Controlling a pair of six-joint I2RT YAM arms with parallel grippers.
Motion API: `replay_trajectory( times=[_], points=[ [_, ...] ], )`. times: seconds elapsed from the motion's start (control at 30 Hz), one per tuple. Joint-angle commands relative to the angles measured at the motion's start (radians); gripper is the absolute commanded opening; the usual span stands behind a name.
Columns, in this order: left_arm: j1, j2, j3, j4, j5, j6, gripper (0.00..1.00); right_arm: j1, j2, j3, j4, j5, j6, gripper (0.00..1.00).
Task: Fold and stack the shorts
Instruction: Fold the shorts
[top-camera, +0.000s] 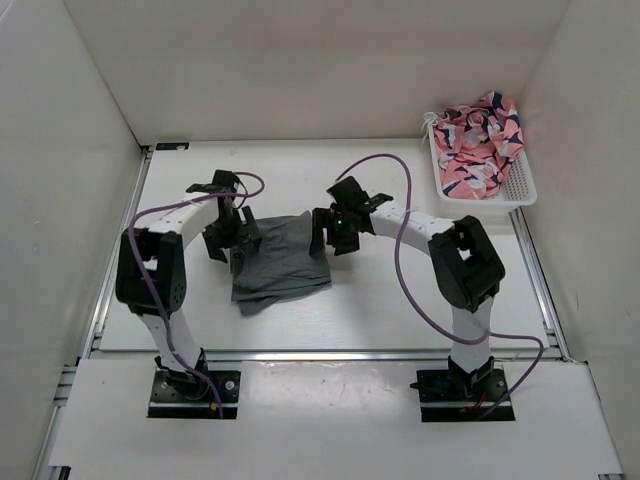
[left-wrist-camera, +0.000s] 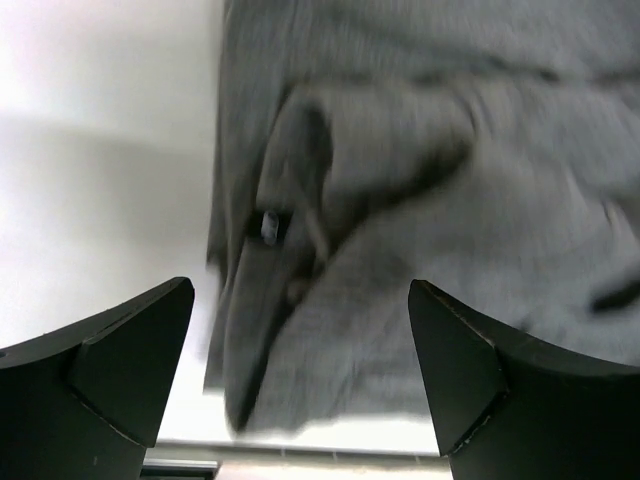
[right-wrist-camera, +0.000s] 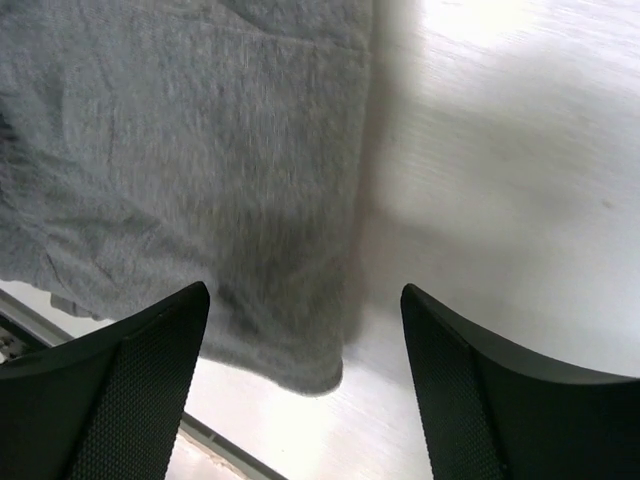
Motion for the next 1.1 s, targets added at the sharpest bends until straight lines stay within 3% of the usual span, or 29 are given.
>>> replay_trajectory(
  times=[0.0, 0.03, 0.13, 0.17, 0.2, 0.23, 0.27, 0.3, 0.57, 0.77, 0.8, 0.83, 0.87, 0.93, 0.97, 1.03, 1.07],
  points=[
    [-0.008, 0.081, 0.040, 0.034, -0.015, 0.028, 0.98, 0.001, 0.064, 0.043, 0.010, -0.066, -0.002, 0.79],
    [-0.008, 0.119, 0.040, 0.043, 0.000, 0.028, 0.96, 0.001, 0.065, 0.054, 0.010, -0.075, -0.002, 0.77],
    [-0.008, 0.167, 0.040, 0.043, 0.049, 0.037, 0.68, 0.010, 0.089, 0.054, 0.031, -0.097, -0.002, 0.54],
    [-0.008, 0.167, 0.030, 0.043, 0.066, 0.037, 0.55, 0.010, 0.098, 0.054, 0.031, -0.097, -0.002, 0.44],
    [0.001, 0.181, 0.019, 0.043, 0.086, 0.028, 0.30, 0.010, 0.098, 0.042, 0.031, -0.107, 0.007, 0.25],
    [0.002, 0.181, 0.019, 0.043, 0.098, 0.028, 0.17, 0.010, 0.098, 0.022, 0.031, -0.107, 0.007, 0.15],
    [-0.008, 0.190, 0.019, 0.043, 0.098, 0.028, 0.10, 0.010, 0.089, 0.008, 0.040, -0.086, 0.016, 0.08],
    [-0.008, 0.190, 0.019, 0.043, 0.098, 0.028, 0.10, 0.010, 0.065, -0.009, 0.041, -0.068, 0.016, 0.00],
    [-0.103, 0.239, 0.190, 0.021, 0.147, 0.028, 0.10, -0.028, -0.156, -0.231, 0.018, 0.138, 0.059, 0.00],
    [-0.164, 0.264, 0.258, -0.001, 0.147, 0.018, 0.10, -0.057, -0.233, -0.285, -0.035, 0.221, 0.068, 0.00],
    [-0.164, 0.264, 0.267, -0.001, 0.138, 0.018, 0.13, -0.057, -0.233, -0.285, -0.035, 0.232, 0.055, 0.06],
    [-0.164, 0.255, 0.267, -0.010, 0.129, 0.018, 0.16, -0.057, -0.233, -0.285, -0.035, 0.232, 0.054, 0.17],
    [-0.164, 0.255, 0.267, -0.010, 0.120, 0.018, 0.27, -0.057, -0.233, -0.274, -0.035, 0.232, 0.042, 0.54],
    [-0.164, 0.229, 0.278, -0.036, 0.091, 0.018, 0.35, -0.057, -0.251, -0.264, -0.035, 0.232, 0.042, 0.77],
    [-0.164, 0.219, 0.290, -0.047, 0.077, 0.028, 0.55, -0.057, -0.251, -0.251, -0.045, 0.232, 0.042, 0.91],
    [-0.164, 0.183, 0.290, -0.065, 0.037, 0.028, 0.80, -0.057, -0.280, -0.239, -0.059, 0.249, 0.042, 1.00],
    [-0.164, 0.166, 0.290, -0.079, 0.028, 0.028, 0.88, -0.057, -0.293, -0.239, -0.073, 0.277, 0.042, 1.00]
  ],
)
